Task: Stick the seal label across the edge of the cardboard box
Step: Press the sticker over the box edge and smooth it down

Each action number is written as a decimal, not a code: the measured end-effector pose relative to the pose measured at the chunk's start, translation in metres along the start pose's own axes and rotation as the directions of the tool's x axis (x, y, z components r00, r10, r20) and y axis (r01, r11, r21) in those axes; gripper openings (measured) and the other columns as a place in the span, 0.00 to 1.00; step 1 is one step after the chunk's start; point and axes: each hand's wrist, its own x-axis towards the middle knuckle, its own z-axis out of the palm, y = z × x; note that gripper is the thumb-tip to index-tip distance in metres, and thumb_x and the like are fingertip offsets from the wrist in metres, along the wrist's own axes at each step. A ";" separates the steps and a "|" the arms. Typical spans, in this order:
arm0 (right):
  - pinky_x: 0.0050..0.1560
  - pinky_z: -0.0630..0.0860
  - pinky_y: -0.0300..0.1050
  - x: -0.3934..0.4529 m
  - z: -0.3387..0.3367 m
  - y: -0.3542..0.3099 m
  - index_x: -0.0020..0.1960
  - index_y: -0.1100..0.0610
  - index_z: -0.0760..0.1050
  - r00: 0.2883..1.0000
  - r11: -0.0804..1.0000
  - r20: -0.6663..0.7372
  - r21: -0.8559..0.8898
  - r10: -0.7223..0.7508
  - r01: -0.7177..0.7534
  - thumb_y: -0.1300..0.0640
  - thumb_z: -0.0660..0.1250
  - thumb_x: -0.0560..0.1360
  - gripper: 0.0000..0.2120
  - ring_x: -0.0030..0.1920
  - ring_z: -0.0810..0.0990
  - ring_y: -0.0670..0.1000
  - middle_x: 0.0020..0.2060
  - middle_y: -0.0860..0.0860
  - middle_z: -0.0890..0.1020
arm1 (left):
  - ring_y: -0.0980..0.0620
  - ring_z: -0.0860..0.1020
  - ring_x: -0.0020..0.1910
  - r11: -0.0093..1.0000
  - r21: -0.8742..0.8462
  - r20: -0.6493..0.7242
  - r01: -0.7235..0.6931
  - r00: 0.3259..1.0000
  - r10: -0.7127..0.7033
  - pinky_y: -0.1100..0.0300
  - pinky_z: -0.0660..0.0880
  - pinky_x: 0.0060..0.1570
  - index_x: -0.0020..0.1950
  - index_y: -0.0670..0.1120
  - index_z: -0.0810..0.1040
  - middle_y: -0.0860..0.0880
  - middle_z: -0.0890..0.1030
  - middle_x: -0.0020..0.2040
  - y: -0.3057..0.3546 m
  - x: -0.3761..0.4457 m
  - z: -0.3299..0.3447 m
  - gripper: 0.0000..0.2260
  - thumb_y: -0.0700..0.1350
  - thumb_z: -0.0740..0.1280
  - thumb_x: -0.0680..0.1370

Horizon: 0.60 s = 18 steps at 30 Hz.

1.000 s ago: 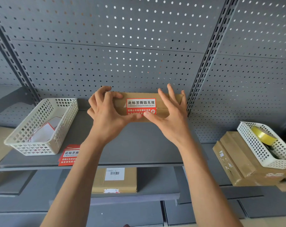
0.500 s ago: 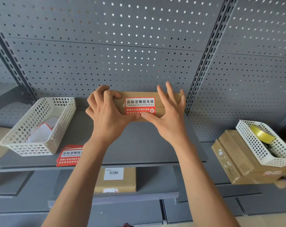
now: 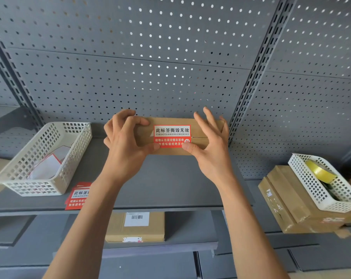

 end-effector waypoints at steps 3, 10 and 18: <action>0.74 0.47 0.44 -0.001 -0.001 0.001 0.76 0.44 0.67 1.000 0.999 0.006 0.039 -0.006 0.006 0.53 0.75 0.73 0.34 0.78 0.47 0.46 0.78 0.34 0.58 | 0.52 0.58 0.71 1.000 -0.022 0.020 0.013 1.000 -0.013 0.51 0.59 0.63 0.57 0.56 0.76 0.58 0.65 0.69 0.000 0.000 -0.003 0.23 0.46 0.81 0.67; 0.73 0.48 0.42 -0.001 -0.006 0.000 0.75 0.45 0.68 1.000 0.996 0.030 0.084 0.009 -0.011 0.57 0.74 0.75 0.31 0.77 0.48 0.42 0.78 0.34 0.60 | 0.52 0.58 0.71 1.000 -0.028 0.030 0.001 1.000 0.000 0.51 0.59 0.60 0.58 0.57 0.76 0.61 0.63 0.67 -0.001 -0.001 -0.006 0.22 0.46 0.80 0.68; 0.73 0.48 0.41 -0.002 -0.007 -0.001 0.74 0.45 0.69 0.999 0.996 0.035 0.093 0.005 -0.009 0.61 0.71 0.76 0.30 0.78 0.48 0.44 0.77 0.35 0.61 | 0.51 0.58 0.72 0.999 -0.040 0.042 0.003 0.999 -0.002 0.52 0.57 0.61 0.57 0.59 0.75 0.59 0.64 0.68 -0.001 -0.001 -0.007 0.22 0.44 0.79 0.69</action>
